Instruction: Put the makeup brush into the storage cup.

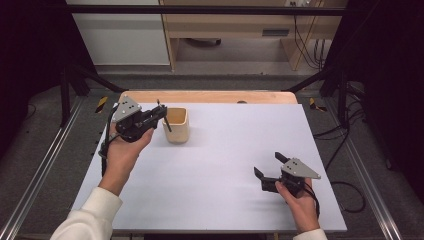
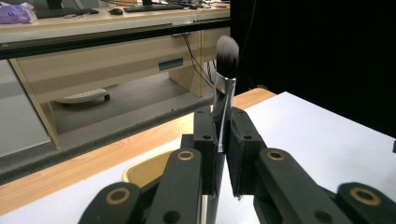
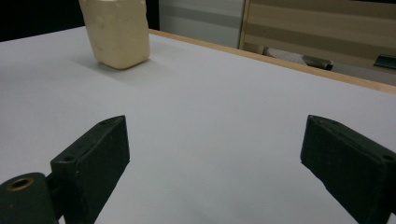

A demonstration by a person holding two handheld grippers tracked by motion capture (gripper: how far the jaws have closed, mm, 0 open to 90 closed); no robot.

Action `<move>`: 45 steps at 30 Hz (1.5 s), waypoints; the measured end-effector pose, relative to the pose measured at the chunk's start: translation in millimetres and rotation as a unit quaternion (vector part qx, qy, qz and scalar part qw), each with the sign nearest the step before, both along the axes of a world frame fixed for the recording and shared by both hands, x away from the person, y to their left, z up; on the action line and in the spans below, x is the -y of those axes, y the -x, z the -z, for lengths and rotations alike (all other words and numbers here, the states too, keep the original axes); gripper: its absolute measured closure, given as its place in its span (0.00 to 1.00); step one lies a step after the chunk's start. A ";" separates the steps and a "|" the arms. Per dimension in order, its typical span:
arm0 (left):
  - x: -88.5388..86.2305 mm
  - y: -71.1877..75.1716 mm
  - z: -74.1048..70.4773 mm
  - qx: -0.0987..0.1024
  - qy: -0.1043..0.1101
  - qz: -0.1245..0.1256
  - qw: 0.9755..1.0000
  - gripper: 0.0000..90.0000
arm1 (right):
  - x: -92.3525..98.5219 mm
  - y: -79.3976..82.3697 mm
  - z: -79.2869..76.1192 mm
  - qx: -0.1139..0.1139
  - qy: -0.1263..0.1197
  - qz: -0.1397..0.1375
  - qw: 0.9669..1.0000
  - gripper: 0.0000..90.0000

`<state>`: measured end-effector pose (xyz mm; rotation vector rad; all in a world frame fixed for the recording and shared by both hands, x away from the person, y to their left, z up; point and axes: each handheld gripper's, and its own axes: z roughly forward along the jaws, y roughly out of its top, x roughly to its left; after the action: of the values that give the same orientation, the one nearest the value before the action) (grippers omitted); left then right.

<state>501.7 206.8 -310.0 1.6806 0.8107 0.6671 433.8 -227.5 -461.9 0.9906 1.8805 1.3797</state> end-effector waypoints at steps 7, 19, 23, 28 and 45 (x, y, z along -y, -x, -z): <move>0.3 -5.9 -0.3 0.000 -0.001 -0.003 1.000 0.92 | 6.6 4.2 1.9 0.005 -0.003 -0.001 1.000 0.07; 4.5 -16.8 -1.7 0.002 -0.001 -0.015 1.000 0.92 | 10.8 12.5 3.7 0.007 0.005 -0.012 1.000 0.05; 6.1 -19.4 -3.4 0.004 -0.009 -0.017 1.000 0.92 | 11.6 13.8 4.0 0.011 0.007 -0.015 1.000 0.05; 7.8 -25.0 -3.0 0.004 -0.011 -0.020 1.000 0.92 | 12.0 17.7 6.1 0.012 0.016 -0.020 1.000 0.03; 13.3 -35.3 1.0 0.002 -0.015 -0.026 1.000 0.92 | 19.2 18.9 5.9 0.018 0.010 -0.012 1.000 0.04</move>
<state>537.0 193.5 -311.0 1.6900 0.8482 0.7205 414.9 -246.6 -467.8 0.9304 1.8812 1.3802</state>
